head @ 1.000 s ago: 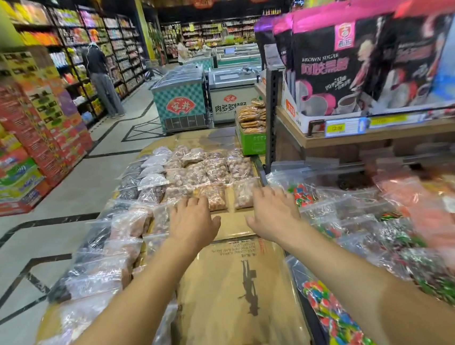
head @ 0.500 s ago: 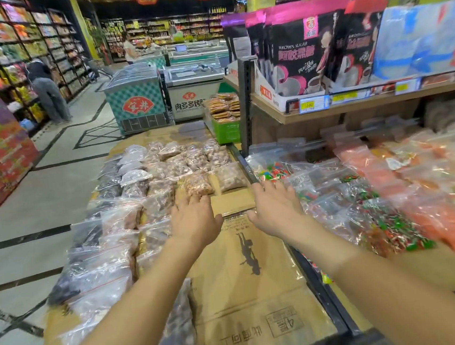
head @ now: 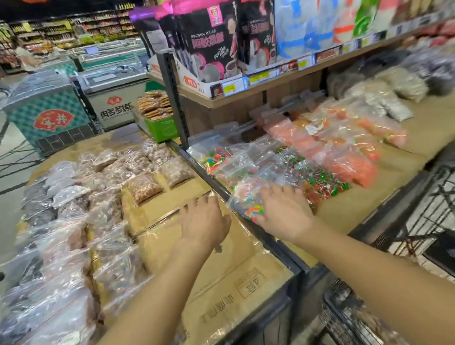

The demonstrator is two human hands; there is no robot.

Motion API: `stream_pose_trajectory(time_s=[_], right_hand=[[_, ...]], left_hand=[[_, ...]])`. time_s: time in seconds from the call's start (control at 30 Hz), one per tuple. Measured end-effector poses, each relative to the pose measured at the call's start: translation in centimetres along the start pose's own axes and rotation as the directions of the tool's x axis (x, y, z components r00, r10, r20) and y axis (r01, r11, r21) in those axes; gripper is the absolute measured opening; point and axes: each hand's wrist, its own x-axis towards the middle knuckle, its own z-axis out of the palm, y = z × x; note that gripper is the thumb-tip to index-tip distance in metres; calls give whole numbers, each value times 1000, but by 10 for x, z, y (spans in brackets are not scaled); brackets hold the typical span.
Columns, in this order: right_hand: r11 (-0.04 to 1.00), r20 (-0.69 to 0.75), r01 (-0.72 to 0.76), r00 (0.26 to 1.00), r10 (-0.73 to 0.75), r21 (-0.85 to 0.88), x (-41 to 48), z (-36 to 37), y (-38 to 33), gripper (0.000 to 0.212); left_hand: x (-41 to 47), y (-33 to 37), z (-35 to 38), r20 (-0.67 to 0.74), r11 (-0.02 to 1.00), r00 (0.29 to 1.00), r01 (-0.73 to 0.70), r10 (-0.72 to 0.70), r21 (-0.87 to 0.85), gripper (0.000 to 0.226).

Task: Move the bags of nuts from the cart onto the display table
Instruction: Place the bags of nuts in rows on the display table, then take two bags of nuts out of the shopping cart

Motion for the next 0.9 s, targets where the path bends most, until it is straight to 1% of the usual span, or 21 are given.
stream_pose_trajectory(time_s=[0.13,0.2,0.3,0.37,0.53,0.6,0.73,0.9], right_hand=[[995,55,-99,994,99,3,-13,8,40,62],[991,88,-135,987,133,23,-20,12,63,64],[983,117,-176,979,169,53,-32,21,100,60],[978,129,-196,974,186,69,-41,29,127,59],[962,123,-257,962,244,96,-62,47,189,66],[953,131,-286,953,272,103,-70,53,212,66],[927,143,-355,930,338,123,-88,64,253,62],[896,187,-433,893,410,103,-110,87,297,66]], left_hand=[[7,47,4,-7,995,995,-98,98,-5,58],[10,73,8,1,991,991,-136,136,-5,57],[12,114,13,31,983,982,-185,185,18,58],[14,142,19,56,975,975,-219,217,32,60],[14,208,37,102,957,958,-276,267,86,58],[13,235,43,107,945,947,-314,304,89,57],[6,285,54,131,910,916,-396,380,124,61],[4,339,75,174,880,883,-459,436,122,59]])
